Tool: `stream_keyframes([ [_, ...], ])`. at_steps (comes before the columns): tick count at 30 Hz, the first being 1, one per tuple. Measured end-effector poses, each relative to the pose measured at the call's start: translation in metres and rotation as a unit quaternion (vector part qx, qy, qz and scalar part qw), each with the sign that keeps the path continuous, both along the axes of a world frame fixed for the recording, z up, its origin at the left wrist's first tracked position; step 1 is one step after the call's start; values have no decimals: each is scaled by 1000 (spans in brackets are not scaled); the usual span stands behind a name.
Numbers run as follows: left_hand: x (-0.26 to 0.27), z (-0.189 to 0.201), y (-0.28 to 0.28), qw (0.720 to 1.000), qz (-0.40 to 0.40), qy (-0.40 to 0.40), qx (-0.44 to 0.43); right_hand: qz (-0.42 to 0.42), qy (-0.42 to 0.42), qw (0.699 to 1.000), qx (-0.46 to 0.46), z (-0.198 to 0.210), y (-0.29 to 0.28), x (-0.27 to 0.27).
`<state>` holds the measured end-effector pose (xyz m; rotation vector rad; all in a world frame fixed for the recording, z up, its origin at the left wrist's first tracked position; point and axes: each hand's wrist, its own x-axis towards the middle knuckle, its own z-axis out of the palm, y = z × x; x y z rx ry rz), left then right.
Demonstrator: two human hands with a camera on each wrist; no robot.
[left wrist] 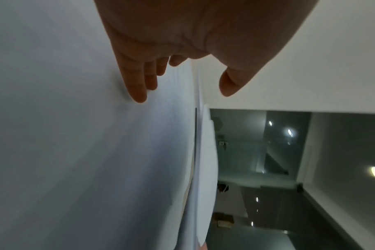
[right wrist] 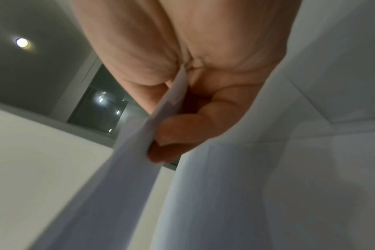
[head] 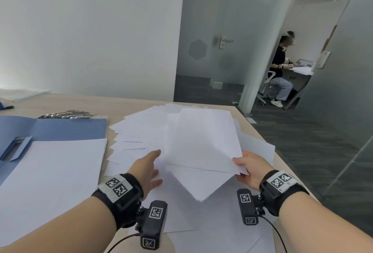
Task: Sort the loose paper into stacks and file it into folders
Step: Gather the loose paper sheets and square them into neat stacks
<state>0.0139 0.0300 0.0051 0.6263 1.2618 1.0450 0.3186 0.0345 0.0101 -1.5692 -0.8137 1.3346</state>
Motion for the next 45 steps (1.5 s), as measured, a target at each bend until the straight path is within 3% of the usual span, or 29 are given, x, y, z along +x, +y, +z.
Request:
stream_keyframes([
  [4, -7, -1, 5, 998, -9, -59, 27, 93, -19, 995, 30, -2, -7, -5],
  [11, -18, 17, 20, 987, -30, 59, 149, 178, -98, 978, 47, 3, -10, -14],
  [16, -15, 55, 21, 958, -34, 99, 267, 104, -47, 981, 157, 17, -5, -31],
  [22, -11, 84, 19, 931, -64, 53, 356, 7, 43, 953, 299, 42, -1, -44],
  [30, -8, 54, 9, 949, -75, 38, 304, 62, 34, 951, 300, 37, -14, -46],
  [39, -3, 61, 9, 937, -44, 58, 342, 53, 37, 942, 328, 49, -12, -54],
  [45, -4, 31, 2, 957, -68, 81, 271, 53, 17, 958, 281, 27, -22, -51],
])
